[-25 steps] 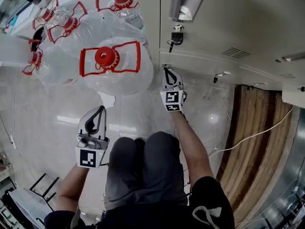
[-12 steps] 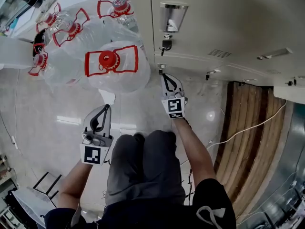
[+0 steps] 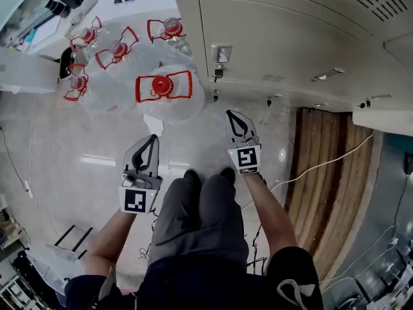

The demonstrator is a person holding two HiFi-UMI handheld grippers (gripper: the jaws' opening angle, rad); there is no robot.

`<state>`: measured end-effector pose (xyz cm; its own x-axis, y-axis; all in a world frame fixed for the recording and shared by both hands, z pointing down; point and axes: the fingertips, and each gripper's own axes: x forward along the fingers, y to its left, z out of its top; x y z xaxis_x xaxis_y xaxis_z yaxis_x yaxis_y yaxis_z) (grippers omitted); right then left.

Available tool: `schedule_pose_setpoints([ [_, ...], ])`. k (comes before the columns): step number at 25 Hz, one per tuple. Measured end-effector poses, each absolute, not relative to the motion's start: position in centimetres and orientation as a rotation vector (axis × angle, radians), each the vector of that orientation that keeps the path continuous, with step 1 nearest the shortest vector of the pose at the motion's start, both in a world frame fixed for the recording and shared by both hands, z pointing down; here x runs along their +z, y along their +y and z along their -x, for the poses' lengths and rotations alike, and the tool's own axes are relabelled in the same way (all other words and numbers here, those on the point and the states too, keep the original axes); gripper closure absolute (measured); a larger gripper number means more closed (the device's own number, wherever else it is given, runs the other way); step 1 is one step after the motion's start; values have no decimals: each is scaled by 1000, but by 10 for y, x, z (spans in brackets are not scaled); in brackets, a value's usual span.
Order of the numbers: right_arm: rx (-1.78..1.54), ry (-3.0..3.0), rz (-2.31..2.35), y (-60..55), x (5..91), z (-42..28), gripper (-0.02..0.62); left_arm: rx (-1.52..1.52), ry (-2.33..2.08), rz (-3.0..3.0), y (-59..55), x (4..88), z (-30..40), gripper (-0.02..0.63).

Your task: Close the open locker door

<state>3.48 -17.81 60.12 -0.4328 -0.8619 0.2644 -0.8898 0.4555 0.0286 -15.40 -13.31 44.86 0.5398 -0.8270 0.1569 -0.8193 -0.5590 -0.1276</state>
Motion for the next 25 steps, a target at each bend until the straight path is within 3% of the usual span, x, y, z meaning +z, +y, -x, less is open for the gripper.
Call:
schedule_pose_setpoints([
  [13,99,-2522,-1590,-124,348,-50,601,-262,1552,2687,-119,269,149,603],
  [25,103,-2473,-1653,-91,192,-76,601,-234,1652,2606,-104,146,161,603],
])
